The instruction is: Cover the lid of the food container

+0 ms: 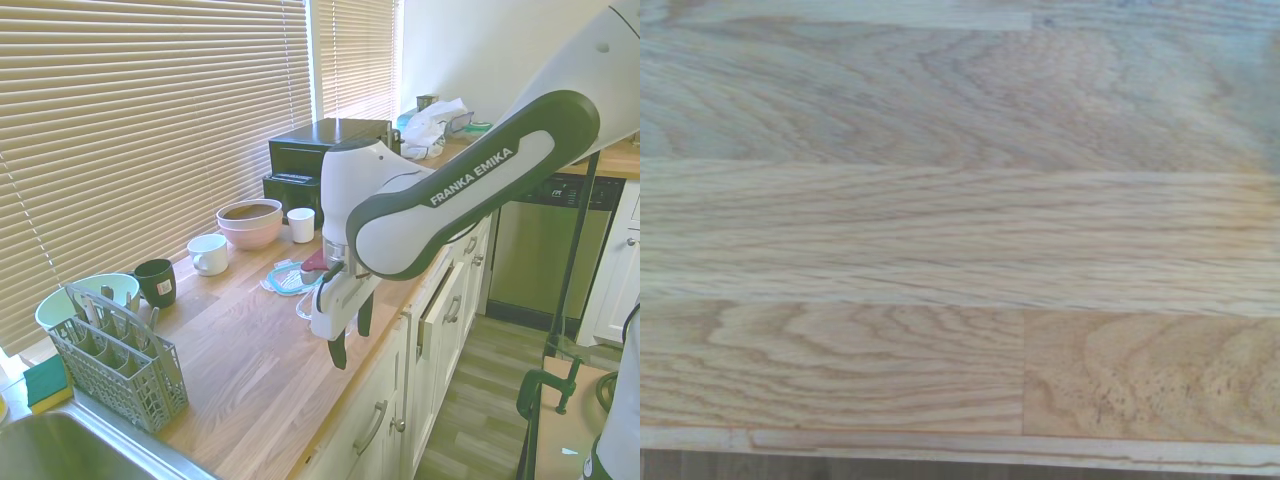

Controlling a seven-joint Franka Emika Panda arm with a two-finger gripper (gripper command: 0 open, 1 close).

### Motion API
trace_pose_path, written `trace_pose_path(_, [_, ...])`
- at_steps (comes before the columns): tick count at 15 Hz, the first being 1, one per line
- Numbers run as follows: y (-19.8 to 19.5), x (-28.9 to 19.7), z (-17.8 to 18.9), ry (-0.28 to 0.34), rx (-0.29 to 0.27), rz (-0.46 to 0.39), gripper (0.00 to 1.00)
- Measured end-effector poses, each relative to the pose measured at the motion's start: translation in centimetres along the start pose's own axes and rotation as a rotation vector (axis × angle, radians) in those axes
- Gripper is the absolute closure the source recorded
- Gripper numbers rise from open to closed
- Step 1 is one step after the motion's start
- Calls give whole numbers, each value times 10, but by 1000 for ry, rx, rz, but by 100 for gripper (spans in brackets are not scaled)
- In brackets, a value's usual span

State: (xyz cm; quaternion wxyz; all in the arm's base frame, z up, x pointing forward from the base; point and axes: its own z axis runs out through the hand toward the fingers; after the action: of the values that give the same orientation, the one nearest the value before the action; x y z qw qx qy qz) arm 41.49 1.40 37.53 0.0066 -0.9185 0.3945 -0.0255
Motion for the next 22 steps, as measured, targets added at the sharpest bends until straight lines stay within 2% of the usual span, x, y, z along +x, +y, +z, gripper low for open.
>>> trace_pose_path(5, [4,5,-1,-5,8,20,0])
trace_pose_path(9, [33,33,-11,-8,48,81,0])
trace_pose_path(16, [111,123,-48,-5,158,249,0])
trace_pose_path(18, [115,153,-50,-9,174,302,0])
trace_pose_path(22, [100,216,-24,-47,175,375,0])
